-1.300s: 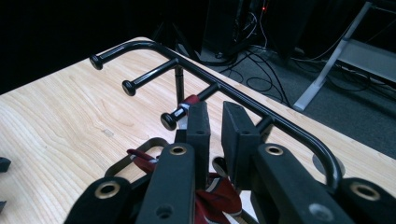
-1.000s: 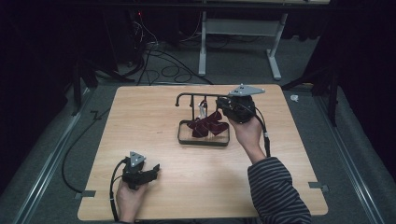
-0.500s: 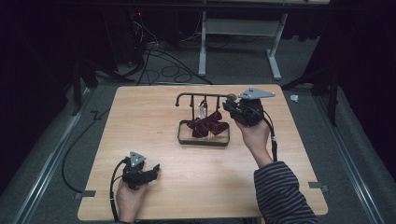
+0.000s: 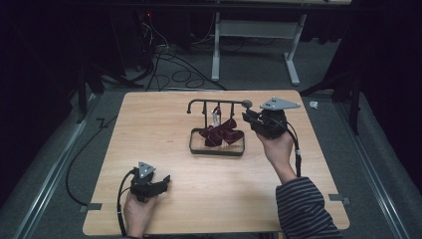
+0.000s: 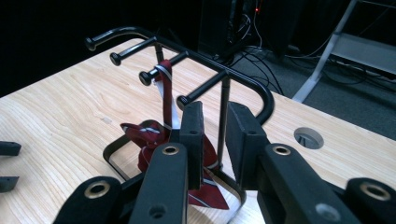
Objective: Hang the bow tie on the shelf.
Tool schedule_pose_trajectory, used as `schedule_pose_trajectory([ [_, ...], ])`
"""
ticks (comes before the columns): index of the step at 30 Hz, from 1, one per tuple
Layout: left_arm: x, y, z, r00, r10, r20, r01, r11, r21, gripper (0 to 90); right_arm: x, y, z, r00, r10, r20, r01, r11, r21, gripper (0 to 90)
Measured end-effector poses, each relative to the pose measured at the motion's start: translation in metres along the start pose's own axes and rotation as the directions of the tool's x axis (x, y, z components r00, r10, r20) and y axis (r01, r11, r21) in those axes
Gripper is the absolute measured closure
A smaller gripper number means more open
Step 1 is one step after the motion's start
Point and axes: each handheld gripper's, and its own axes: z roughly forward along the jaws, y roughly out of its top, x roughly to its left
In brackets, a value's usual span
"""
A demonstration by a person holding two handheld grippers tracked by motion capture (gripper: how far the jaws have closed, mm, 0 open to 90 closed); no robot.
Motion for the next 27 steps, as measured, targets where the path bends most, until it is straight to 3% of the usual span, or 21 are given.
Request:
schedule_pose_trajectory([
  [27,0.000,0.000,0.000,1.0000,0.000,0.001,0.000,1.0000,0.000,30.3,-0.016,-0.027,-0.028,0.9986,0.040,0.034,-0.040,0.999,0.005,78.4],
])
